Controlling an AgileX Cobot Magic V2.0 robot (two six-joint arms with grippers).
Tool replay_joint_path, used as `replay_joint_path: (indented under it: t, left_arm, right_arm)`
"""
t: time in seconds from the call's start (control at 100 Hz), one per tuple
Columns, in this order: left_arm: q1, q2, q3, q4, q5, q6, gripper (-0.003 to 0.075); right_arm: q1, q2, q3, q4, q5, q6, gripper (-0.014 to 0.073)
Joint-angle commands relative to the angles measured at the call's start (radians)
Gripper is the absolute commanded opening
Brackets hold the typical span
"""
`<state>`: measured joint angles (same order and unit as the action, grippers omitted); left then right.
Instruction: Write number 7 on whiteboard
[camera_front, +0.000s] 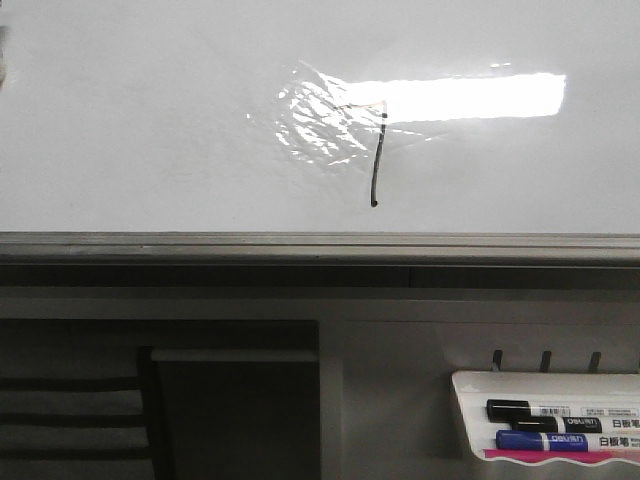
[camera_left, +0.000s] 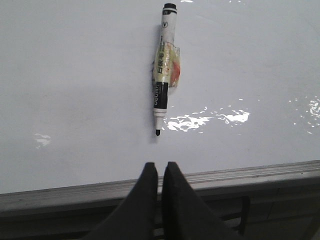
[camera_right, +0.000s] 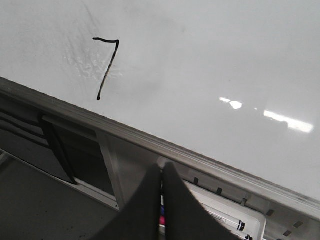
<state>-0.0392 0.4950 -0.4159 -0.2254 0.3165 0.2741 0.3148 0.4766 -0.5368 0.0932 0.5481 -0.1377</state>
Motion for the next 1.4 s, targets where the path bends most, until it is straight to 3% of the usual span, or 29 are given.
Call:
replay_joint_path:
  t: [0.0, 0.62, 0.76, 1.11, 1.2, 1.39]
  left_arm:
    - [0.003, 0.005, -0.027, -0.017, -0.072, -0.009, -0.0020]
    - [0.000, -0.025, -0.019, -0.017, -0.074, -0.009, -0.0020]
    - [0.008, -0.161, 0.055, -0.017, -0.082, -0.009, -0.0020]
    - [0.008, -0.519, 0.408, -0.022, -0.210, -0.009, -0.0020]
    - [0.003, -0.527, 0.453, -0.046, -0.274, -0.009, -0.0020]
    - [0.003, -0.530, 0.448, -0.069, -0.230, -0.009, -0.0020]
  right_arm:
    - [-0.008, 0.001, -0.027, -0.005, -0.089, -0.002, -0.0071]
    - [-0.008, 0.001, -0.027, -0.005, -0.089, -0.002, -0.0071]
    - [-0.008, 0.001, -0.027, -0.005, -0.089, -0.002, -0.0071]
    - [-0.008, 0.001, -0.027, -0.005, -0.089, -0.002, -0.0071]
    - [-0.008, 0.001, -0.027, -0.005, -0.088, -0.002, -0.0071]
    - [-0.008, 0.003, -0.027, -0.005, -0.088, -0.002, -0.0071]
